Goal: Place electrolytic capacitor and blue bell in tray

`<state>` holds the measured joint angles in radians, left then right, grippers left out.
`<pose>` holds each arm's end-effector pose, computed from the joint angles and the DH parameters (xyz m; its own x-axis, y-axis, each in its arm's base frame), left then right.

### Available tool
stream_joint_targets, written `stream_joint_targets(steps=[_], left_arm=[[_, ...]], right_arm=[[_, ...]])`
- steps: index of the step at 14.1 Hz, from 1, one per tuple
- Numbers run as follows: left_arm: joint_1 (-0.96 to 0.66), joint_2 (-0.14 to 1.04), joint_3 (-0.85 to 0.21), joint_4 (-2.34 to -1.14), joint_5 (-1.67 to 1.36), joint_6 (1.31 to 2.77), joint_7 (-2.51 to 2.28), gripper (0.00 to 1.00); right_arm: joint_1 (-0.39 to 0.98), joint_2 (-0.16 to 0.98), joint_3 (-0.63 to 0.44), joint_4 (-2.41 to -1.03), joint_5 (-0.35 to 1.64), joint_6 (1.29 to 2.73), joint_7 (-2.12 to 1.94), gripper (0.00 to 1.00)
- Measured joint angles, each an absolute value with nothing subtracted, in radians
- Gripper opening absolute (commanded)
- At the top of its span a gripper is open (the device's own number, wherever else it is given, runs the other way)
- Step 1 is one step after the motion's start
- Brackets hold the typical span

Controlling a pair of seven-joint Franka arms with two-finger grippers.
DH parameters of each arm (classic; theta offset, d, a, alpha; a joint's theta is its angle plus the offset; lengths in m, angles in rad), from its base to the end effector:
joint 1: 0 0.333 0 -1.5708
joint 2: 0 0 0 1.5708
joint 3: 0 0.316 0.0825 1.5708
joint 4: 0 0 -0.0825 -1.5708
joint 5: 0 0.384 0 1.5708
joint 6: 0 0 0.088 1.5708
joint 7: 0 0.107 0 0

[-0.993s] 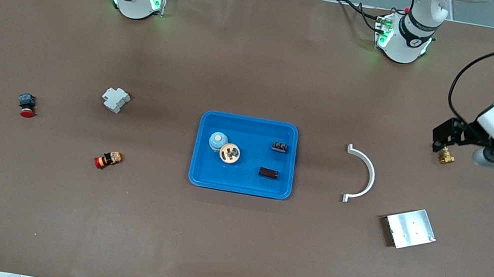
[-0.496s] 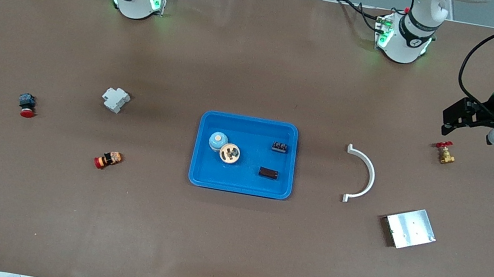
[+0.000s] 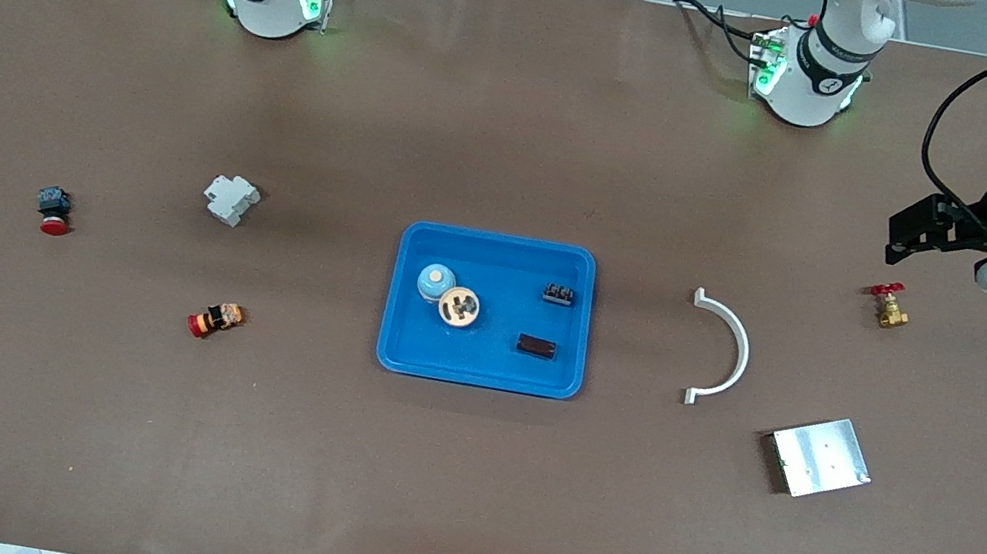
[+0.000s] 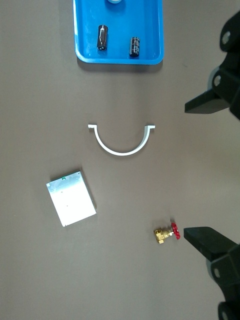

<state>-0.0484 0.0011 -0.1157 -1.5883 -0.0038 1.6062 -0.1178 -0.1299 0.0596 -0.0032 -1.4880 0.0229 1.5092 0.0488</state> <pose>0.5505 -0.0915 0.6187 0.9988 -0.0461 0.0162 -0.0462 -0.9989 0.0059 0.5623 -0.0726 0.6246 0.9830 -0.1794 -0.0394 -0.1803 -0.9834 -0.0208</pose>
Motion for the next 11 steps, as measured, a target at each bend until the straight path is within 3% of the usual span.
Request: stream_joint_targets(steps=[11], left_arm=[[-0.063,0.017,-0.121,-1.579,-0.004,1.606,-0.118,1.0]], right_arm=[[-0.131,0.06,0.003,-1.488,0.025,1.509,0.019,1.0]])
